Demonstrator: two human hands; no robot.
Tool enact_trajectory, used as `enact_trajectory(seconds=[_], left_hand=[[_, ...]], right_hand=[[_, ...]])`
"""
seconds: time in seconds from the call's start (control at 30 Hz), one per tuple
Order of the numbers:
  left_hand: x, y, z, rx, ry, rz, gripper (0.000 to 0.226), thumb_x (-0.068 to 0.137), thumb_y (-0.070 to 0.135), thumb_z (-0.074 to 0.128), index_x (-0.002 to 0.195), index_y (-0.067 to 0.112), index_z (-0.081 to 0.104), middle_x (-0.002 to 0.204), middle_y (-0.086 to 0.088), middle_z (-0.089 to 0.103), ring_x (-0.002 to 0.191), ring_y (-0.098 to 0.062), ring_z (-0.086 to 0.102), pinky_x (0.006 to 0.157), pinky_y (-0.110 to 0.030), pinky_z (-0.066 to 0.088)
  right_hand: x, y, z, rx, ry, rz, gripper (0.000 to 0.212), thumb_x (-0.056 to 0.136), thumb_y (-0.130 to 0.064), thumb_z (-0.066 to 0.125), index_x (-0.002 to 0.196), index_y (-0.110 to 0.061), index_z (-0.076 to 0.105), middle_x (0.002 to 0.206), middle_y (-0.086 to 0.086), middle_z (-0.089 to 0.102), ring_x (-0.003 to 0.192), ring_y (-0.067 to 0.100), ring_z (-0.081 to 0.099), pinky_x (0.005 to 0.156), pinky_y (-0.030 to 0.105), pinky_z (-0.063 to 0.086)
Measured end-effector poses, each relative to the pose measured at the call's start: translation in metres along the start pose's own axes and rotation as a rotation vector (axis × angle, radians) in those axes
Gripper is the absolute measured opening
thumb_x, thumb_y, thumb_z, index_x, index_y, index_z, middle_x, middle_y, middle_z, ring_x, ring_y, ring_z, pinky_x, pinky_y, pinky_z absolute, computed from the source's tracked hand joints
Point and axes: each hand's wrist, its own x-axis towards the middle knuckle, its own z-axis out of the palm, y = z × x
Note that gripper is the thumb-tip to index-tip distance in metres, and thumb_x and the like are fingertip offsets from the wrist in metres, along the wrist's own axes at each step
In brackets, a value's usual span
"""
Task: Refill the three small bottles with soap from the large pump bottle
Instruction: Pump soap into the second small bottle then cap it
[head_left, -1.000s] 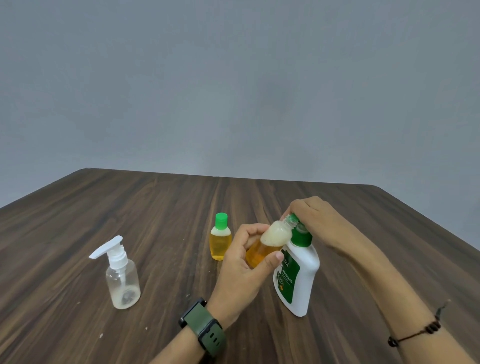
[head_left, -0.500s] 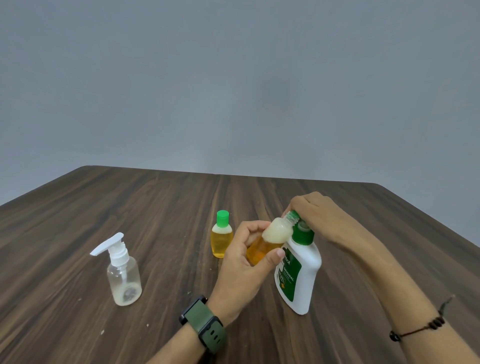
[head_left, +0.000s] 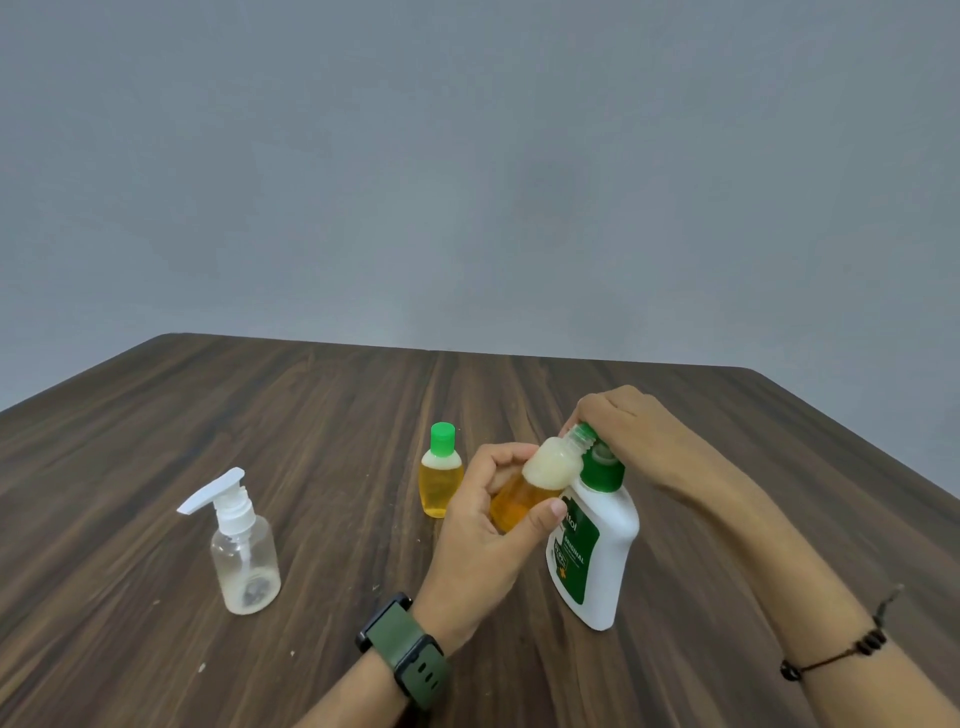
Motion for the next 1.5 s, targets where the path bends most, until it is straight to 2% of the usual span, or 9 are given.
enact_trajectory(seconds=[0.07, 0.23, 0.4, 0.77, 0.9, 1.0, 1.1, 1.27, 1.5], left_hand=[[0.0000, 0.0009, -0.0002, -0.003, 0.000, 0.001, 0.038, 0.072, 0.026, 0.065, 0.107, 0.027, 0.050, 0.103, 0.027, 0.064, 0.101, 0.000, 0.061, 0.078, -0.015, 0.051], [-0.0003, -0.0006, 0.0002, 0.023, -0.008, 0.001, 0.037, 0.073, 0.028, 0.065, 0.107, 0.028, 0.049, 0.103, 0.030, 0.063, 0.101, 0.002, 0.060, 0.077, -0.013, 0.050], [-0.0004, -0.0010, 0.0007, 0.023, -0.014, 0.002, 0.038, 0.073, 0.030, 0.065, 0.107, 0.029, 0.049, 0.104, 0.030, 0.062, 0.102, 0.001, 0.060, 0.079, -0.014, 0.050], [-0.0005, -0.0026, 0.0006, 0.019, -0.014, -0.019, 0.038, 0.073, 0.030, 0.065, 0.107, 0.030, 0.049, 0.104, 0.031, 0.062, 0.103, 0.003, 0.059, 0.080, -0.017, 0.052], [-0.0005, -0.0020, 0.0005, 0.011, -0.016, -0.016, 0.039, 0.072, 0.030, 0.065, 0.108, 0.030, 0.049, 0.105, 0.030, 0.062, 0.103, 0.002, 0.059, 0.080, -0.016, 0.051], [0.0000, -0.0015, -0.0004, 0.010, -0.012, -0.007, 0.038, 0.072, 0.029, 0.065, 0.107, 0.029, 0.049, 0.105, 0.030, 0.062, 0.102, 0.002, 0.060, 0.081, -0.016, 0.051], [-0.0001, -0.0008, -0.0004, 0.014, -0.009, -0.005, 0.037, 0.073, 0.028, 0.065, 0.106, 0.029, 0.049, 0.105, 0.031, 0.062, 0.102, 0.002, 0.060, 0.079, -0.015, 0.050], [-0.0012, -0.0030, 0.0014, 0.028, -0.019, -0.010, 0.035, 0.077, 0.023, 0.065, 0.107, 0.030, 0.048, 0.103, 0.034, 0.061, 0.101, 0.006, 0.059, 0.076, -0.010, 0.048], [-0.0005, -0.0012, 0.0002, 0.006, -0.020, 0.008, 0.037, 0.074, 0.026, 0.065, 0.107, 0.028, 0.049, 0.103, 0.032, 0.062, 0.101, 0.005, 0.059, 0.077, -0.011, 0.049]], right_hand=[[0.0013, 0.0004, -0.0006, -0.003, 0.001, 0.002, 0.041, 0.094, -0.020, 0.034, 0.099, 0.015, 0.054, 0.106, 0.032, 0.058, 0.080, 0.042, 0.047, 0.069, 0.033, 0.033], [-0.0019, 0.0079, 0.0066, 0.037, 0.024, 0.026, 0.042, 0.093, -0.021, 0.034, 0.098, 0.014, 0.057, 0.103, 0.031, 0.060, 0.074, 0.021, 0.045, 0.068, 0.032, 0.035], [-0.0037, 0.0055, 0.0047, 0.044, 0.010, 0.013, 0.048, 0.090, -0.028, 0.034, 0.097, 0.013, 0.058, 0.101, 0.030, 0.060, 0.074, 0.022, 0.047, 0.068, 0.033, 0.036], [-0.0011, 0.0079, 0.0064, 0.034, 0.022, 0.025, 0.042, 0.093, -0.021, 0.034, 0.098, 0.015, 0.056, 0.105, 0.032, 0.058, 0.074, 0.022, 0.044, 0.068, 0.033, 0.035], [-0.0013, 0.0056, 0.0035, 0.010, 0.025, 0.011, 0.043, 0.093, -0.022, 0.034, 0.099, 0.014, 0.056, 0.104, 0.031, 0.059, 0.073, 0.034, 0.046, 0.068, 0.032, 0.035], [-0.0004, 0.0024, 0.0012, 0.004, 0.023, 0.006, 0.043, 0.093, -0.022, 0.034, 0.099, 0.014, 0.056, 0.103, 0.030, 0.060, 0.073, 0.024, 0.045, 0.068, 0.032, 0.035], [-0.0011, 0.0045, 0.0034, 0.029, 0.035, 0.011, 0.042, 0.093, -0.021, 0.034, 0.098, 0.014, 0.057, 0.103, 0.030, 0.060, 0.075, 0.035, 0.047, 0.068, 0.033, 0.035], [-0.0050, 0.0086, 0.0079, 0.054, 0.031, 0.014, 0.041, 0.092, -0.023, 0.035, 0.092, 0.006, 0.063, 0.096, 0.023, 0.064, 0.077, 0.024, 0.054, 0.069, 0.033, 0.041], [-0.0027, 0.0036, 0.0031, 0.045, 0.020, 0.006, 0.042, 0.094, -0.021, 0.034, 0.098, 0.012, 0.059, 0.101, 0.030, 0.061, 0.074, 0.023, 0.047, 0.068, 0.033, 0.037]])
